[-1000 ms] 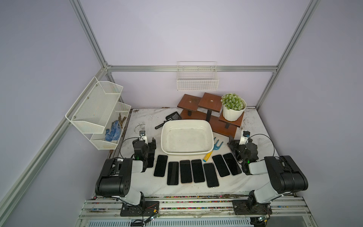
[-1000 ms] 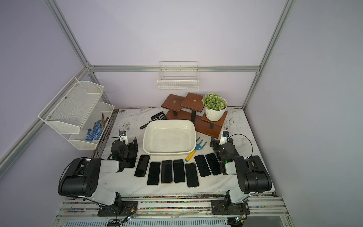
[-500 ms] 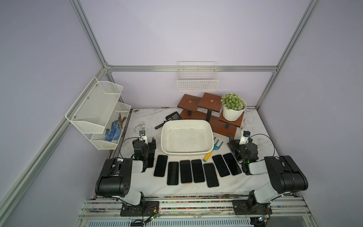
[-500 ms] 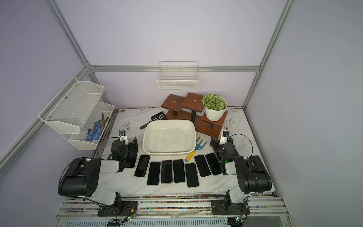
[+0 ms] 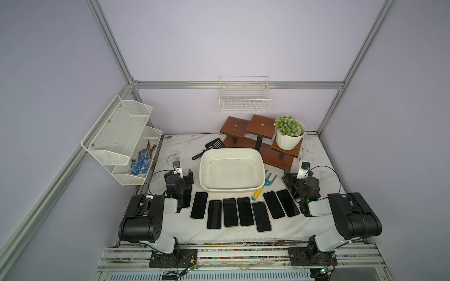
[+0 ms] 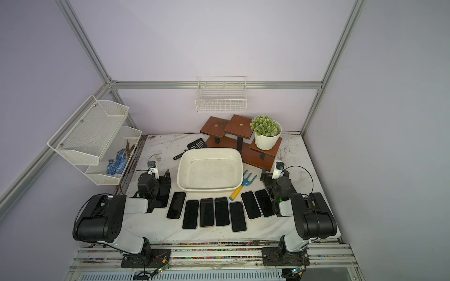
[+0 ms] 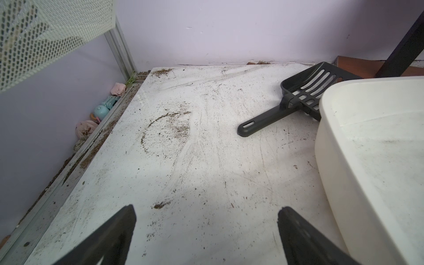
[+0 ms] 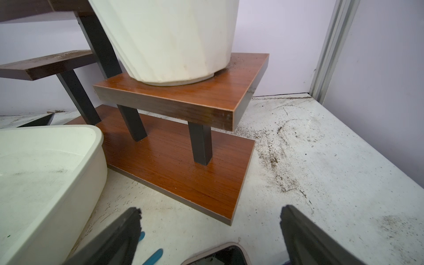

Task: Take the phone out of the storage box
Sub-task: Pick up the phone from the storage box.

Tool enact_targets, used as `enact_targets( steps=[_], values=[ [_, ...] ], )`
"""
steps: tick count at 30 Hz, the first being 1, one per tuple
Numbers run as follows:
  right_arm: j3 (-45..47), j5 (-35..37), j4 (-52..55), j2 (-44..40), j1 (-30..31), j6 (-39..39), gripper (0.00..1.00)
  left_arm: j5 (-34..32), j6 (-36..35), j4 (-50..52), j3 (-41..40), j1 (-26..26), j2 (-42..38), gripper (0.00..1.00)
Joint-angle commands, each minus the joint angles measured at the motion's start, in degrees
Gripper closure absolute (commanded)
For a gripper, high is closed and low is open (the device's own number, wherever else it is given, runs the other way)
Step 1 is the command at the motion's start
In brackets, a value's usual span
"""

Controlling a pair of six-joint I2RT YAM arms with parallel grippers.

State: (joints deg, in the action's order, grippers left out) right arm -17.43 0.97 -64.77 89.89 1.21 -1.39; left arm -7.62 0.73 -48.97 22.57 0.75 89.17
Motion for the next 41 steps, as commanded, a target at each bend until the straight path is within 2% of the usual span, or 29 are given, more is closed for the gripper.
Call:
enact_targets(
  steps=[1, 3, 5, 7, 9, 11, 12, 15, 19, 24, 41],
  values=[
    [0.38, -0.04, -1.45, 0.16, -0.16, -0.05, 0.00, 2.84, -1.33, -1.28, -1.20, 0.32, -4.30, 0.00],
    [0.38, -0.08, -1.41, 0.13, -0.17, -0.05, 0.00, 2.57, -0.97, 2.57, -1.28, 0.30, -7.65, 0.00],
    [0.38, -0.03, -1.41, 0.17, -0.18, -0.10, 0.00, 1.85, -0.72, 1.75, -1.80, 0.32, -7.69, 0.00],
    [0.38, -0.03, -1.41, 0.12, -0.20, -0.02, 0.00, 2.92, -1.20, -2.92, -2.67, 0.34, -3.86, 0.00],
    [0.34, -0.01, -1.46, 0.19, -0.20, -0.07, 0.00, 4.20, -2.76, -12.59, -3.22, 0.30, 2.34, 0.00],
    [0.38, -0.01, -1.41, 0.14, -0.16, -0.02, 0.00, 0.27, 0.09, 0.42, 0.19, 0.37, -1.34, 0.00],
    [0.36, -0.01, -1.41, 0.13, -0.24, -0.02, 0.00, -0.89, 0.25, 1.39, 1.23, 0.47, -0.55, 0.00],
    [0.38, -0.01, -1.41, 0.13, -0.17, -0.03, 0.00, -1.59, 0.17, -6.42, -1.35, 0.39, 1.09, 0.00],
    [0.47, -0.01, -1.64, 0.14, -0.17, -0.05, 0.00, -1.00, 0.31, -1.56, 0.02, 0.39, -0.30, 0.00],
    [0.47, -0.02, -1.52, 0.14, -0.16, 0.02, 0.00, -1.08, 0.13, -4.14, -0.59, 0.39, 0.39, 0.00],
    [-0.24, 0.09, -0.44, 0.43, 0.02, 0.24, 0.00, -1.08, 0.23, -3.85, -0.60, 0.40, 0.31, 0.00]
  ],
)
